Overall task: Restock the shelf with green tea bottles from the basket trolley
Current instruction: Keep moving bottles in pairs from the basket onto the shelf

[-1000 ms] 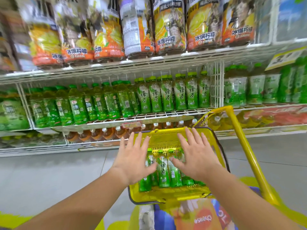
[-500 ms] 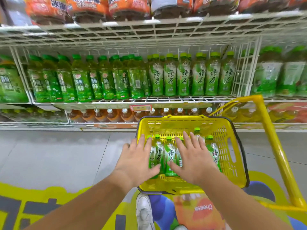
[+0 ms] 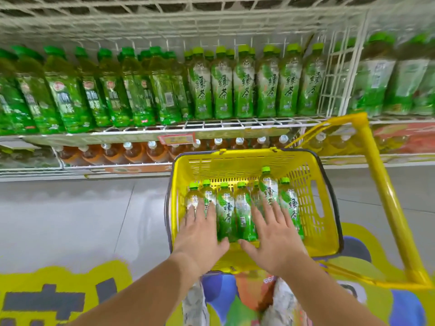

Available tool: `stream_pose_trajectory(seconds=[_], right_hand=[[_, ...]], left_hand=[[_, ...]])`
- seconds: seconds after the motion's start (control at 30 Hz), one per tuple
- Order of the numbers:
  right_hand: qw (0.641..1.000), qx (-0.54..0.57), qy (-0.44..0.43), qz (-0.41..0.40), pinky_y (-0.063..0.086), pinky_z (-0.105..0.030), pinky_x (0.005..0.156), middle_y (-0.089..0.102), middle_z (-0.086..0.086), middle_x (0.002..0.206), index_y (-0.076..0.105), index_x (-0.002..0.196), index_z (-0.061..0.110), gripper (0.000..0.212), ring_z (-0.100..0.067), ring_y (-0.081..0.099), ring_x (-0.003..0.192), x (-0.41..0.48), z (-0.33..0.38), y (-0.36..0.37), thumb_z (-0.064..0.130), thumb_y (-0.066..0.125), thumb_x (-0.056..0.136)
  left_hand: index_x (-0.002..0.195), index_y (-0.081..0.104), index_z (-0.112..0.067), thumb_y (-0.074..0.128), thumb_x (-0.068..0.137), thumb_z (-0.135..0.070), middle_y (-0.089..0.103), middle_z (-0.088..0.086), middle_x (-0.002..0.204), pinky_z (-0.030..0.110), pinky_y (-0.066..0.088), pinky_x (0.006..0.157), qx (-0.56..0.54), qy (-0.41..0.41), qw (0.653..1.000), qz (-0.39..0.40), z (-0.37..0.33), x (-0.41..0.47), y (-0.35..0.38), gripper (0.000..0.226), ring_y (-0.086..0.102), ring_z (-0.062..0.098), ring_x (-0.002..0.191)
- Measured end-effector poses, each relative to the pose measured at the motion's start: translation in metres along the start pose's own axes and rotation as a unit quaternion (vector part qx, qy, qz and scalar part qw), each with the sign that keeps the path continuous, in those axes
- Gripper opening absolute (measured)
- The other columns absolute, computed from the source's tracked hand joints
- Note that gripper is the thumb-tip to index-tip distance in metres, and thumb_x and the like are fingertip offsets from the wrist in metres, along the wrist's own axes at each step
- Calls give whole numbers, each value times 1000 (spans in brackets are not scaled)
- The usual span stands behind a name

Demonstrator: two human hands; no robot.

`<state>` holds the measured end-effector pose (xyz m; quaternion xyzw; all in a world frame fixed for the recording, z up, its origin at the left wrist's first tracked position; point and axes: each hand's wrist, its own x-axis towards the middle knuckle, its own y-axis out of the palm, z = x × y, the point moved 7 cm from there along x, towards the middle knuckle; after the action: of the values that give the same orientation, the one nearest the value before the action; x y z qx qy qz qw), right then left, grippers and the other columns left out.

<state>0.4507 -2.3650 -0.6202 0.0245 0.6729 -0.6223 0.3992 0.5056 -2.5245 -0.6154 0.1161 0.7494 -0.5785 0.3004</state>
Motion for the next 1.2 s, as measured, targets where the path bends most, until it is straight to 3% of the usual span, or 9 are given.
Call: stream_pose_trajectory(seconds=[0.3, 0.5, 0.7, 0.8, 0.9, 1.0, 1.07, 1.2], right_hand=[[998, -4, 10, 60, 0, -49, 122, -15, -12, 163, -13, 157, 23, 93, -32, -14, 150, 10, -43, 36, 78, 17, 88], [998, -10, -7, 67, 3, -48, 122, -12, -11, 164, -10, 157, 23, 92, -32, -11, 150, 32, -63, 47, 77, 20, 88], [995, -11, -17, 95, 5, -48, 123, -16, -12, 163, -14, 156, 21, 94, -33, -13, 150, 54, -77, 60, 77, 21, 89], [994, 36, 5, 101, 17, -45, 120, -7, -13, 164, -12, 157, 20, 96, -30, -1, 151, 66, -84, 64, 75, 29, 90], [987, 125, 44, 95, 31, -44, 115, 7, -12, 163, -9, 156, 17, 97, -29, 21, 148, 77, -93, 68, 67, 43, 91], [976, 188, 78, 73, 44, -40, 107, 27, -16, 152, 7, 153, 11, 85, -27, 48, 130, 91, -97, 65, 50, 54, 94], [967, 226, 104, 56, 47, -32, 98, 37, -15, 139, 22, 145, 5, 69, -26, 53, 118, 101, -99, 61, 37, 58, 96], [954, 249, 160, 44, 46, -26, 84, 43, -15, 133, 33, 135, 1, 54, -27, 57, 112, 117, -104, 53, 27, 60, 97]], left_hand=[[157, -4, -12, 45, 92, -61, -1, 16, 165, 45, 18, 122, -1, -44, 999, 23, -6, 26, 31, 96, 8, 32, 151], [157, -6, -12, 55, 91, -55, -2, 13, 165, 42, 22, 119, -99, -143, 984, 43, 8, 48, 55, 100, 8, 29, 151], [155, 3, -2, 71, 86, -42, 12, 16, 159, 38, 32, 114, -187, -229, 955, 9, 18, 66, 71, 104, 26, 33, 144], [143, 22, 8, 82, 75, -40, 28, 21, 140, 36, 38, 107, -233, -262, 936, -38, 25, 73, 74, 103, 38, 37, 128], [141, 27, 2, 85, 70, -38, 27, 20, 139, 42, 37, 106, -235, -313, 919, -52, 32, 75, 74, 100, 38, 39, 126], [139, 32, -1, 85, 70, -27, 30, 21, 138, 44, 36, 105, -226, -334, 912, -69, 34, 79, 74, 91, 40, 42, 123], [139, 34, 0, 81, 73, -15, 34, 21, 138, 45, 36, 105, -226, -342, 909, -79, 38, 82, 79, 81, 42, 42, 121], [133, 43, -1, 67, 79, -5, 52, 20, 129, 46, 37, 100, -200, -353, 909, -95, 45, 88, 83, 60, 49, 41, 117]])
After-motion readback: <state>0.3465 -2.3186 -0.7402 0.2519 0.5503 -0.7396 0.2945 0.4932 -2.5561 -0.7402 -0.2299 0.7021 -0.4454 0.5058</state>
